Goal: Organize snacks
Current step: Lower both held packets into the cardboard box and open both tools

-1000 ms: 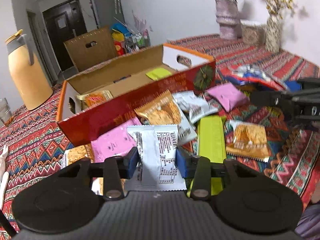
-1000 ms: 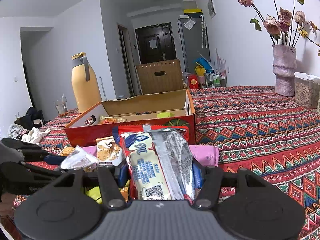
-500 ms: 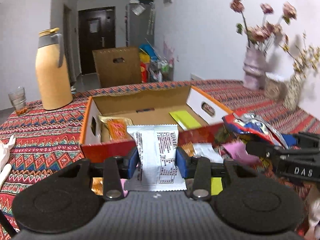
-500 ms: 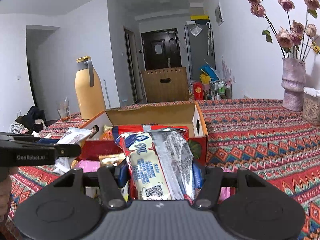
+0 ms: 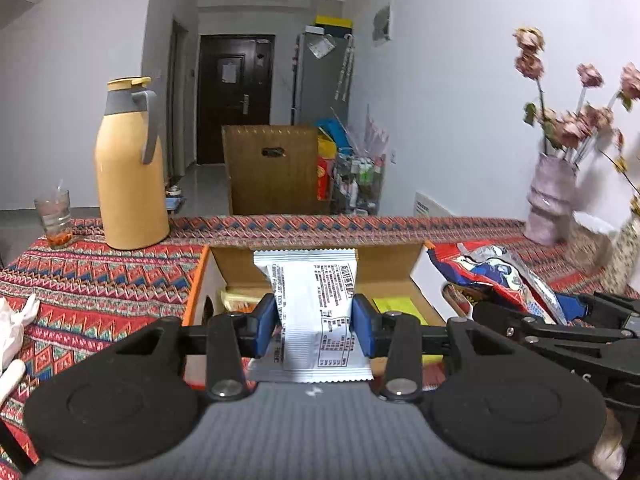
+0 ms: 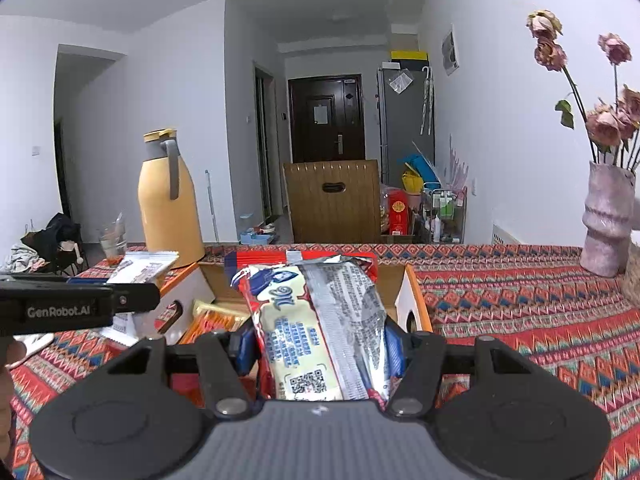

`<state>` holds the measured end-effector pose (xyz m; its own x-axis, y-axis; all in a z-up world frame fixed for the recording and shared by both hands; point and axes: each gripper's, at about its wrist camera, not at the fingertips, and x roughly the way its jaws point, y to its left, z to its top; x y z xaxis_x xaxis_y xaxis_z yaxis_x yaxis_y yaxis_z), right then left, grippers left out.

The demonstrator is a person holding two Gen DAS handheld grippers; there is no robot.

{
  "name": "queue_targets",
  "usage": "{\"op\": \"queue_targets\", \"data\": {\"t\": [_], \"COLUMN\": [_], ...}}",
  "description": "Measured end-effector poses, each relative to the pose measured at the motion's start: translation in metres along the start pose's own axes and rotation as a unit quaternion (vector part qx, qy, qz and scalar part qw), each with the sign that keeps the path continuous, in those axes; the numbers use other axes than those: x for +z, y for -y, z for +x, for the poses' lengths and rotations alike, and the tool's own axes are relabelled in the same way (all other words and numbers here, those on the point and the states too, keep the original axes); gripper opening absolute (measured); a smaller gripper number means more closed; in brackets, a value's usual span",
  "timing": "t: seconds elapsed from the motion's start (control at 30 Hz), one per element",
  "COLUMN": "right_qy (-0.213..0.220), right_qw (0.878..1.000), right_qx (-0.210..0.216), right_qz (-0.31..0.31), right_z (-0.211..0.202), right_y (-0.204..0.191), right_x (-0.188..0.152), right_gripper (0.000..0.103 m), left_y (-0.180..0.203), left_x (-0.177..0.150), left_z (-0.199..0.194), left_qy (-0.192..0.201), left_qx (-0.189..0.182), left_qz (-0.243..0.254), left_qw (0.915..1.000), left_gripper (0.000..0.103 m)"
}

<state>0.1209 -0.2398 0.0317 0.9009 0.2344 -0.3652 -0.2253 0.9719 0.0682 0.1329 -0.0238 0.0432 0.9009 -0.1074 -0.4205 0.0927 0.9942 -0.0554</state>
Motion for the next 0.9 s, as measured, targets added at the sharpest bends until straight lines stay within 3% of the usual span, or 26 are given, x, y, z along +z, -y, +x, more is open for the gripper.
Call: {"op": "queue_targets", "data": {"t": [0.3, 0.53, 0.83, 0.9], "right_qy": [-0.024, -0.05, -0.058, -0.055], "right_qw": [0.999, 0.998, 0.998, 0.998], "right_qx": [-0.028, -0.027, -0.017, -0.014], "right_qz": [0.004, 0.012, 0.005, 0.009], "right_z": [0.068, 0.102, 0.102, 0.098], "right_y": [0.002, 0.005, 0.004, 0.004], "right_x": [0.021, 0.003, -0.007, -0.006], "right_gripper": [0.059, 0.059, 0.061, 0.063], "left_y": [-0.006, -0.021, -0.027, -0.027], "left_x": [0.013, -0.001, -0.01, -0.01], "left_z": [0.05, 0.077, 0.078, 0.074], "left_qy": [-0.012, -0.038, -0.044, -0.039], "left_qx": [0.046, 0.061, 0.054, 0.053], "left_qz": [-0.019, -0.034, -0.039, -0.042], "left_qw": [0.9987, 0.9969, 0.9968, 0.997], "left_gripper": [0.042, 0.042, 0.043, 0.052]}}
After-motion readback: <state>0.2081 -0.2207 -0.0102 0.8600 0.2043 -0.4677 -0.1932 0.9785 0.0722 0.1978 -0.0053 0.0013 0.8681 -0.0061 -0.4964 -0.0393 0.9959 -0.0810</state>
